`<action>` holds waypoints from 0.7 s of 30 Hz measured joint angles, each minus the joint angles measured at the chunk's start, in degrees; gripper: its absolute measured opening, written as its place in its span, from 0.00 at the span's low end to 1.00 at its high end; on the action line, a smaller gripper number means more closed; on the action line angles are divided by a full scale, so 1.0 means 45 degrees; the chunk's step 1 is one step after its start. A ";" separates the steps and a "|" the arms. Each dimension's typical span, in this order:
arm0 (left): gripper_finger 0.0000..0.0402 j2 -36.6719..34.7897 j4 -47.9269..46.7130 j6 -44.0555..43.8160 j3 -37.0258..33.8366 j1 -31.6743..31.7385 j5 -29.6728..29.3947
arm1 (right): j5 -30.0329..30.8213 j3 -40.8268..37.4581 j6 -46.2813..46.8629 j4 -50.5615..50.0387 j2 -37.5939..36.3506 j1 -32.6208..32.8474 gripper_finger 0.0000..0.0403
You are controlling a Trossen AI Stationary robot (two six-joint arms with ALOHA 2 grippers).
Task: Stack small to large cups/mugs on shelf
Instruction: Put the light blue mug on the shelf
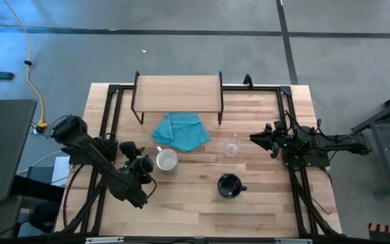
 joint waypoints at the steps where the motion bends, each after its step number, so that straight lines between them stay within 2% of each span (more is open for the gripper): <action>1: 0.42 -0.0304 -0.0006 0.0224 0.0126 0.0000 -0.0005 | 0.0000 -0.0002 0.0000 0.0001 0.0000 -0.0002 0.25; 6: 0.42 -0.2090 0.0536 0.2073 0.0795 0.0015 -0.0009 | 0.0005 -0.0002 -0.0133 0.0001 0.0005 -0.0004 0.25; 11: 0.42 -0.3953 0.2590 0.5004 0.1255 0.0131 0.0486 | 0.0005 -0.0002 -0.0241 -0.0002 0.0005 0.0001 0.25; 16: 0.42 -0.5147 0.5020 0.7609 0.1318 0.1101 0.2336 | 0.0010 -0.0002 -0.0243 0.0001 0.0035 -0.0001 0.25; 19: 0.42 -0.5275 0.6160 0.8923 0.1318 0.1917 0.4080 | 0.0012 -0.0002 -0.0243 0.0001 0.0083 -0.0004 0.25; 21: 0.42 -0.5280 0.6669 0.9260 0.1318 0.2422 0.4773 | 0.0014 -0.0002 -0.0243 0.0001 0.0083 -0.0004 0.25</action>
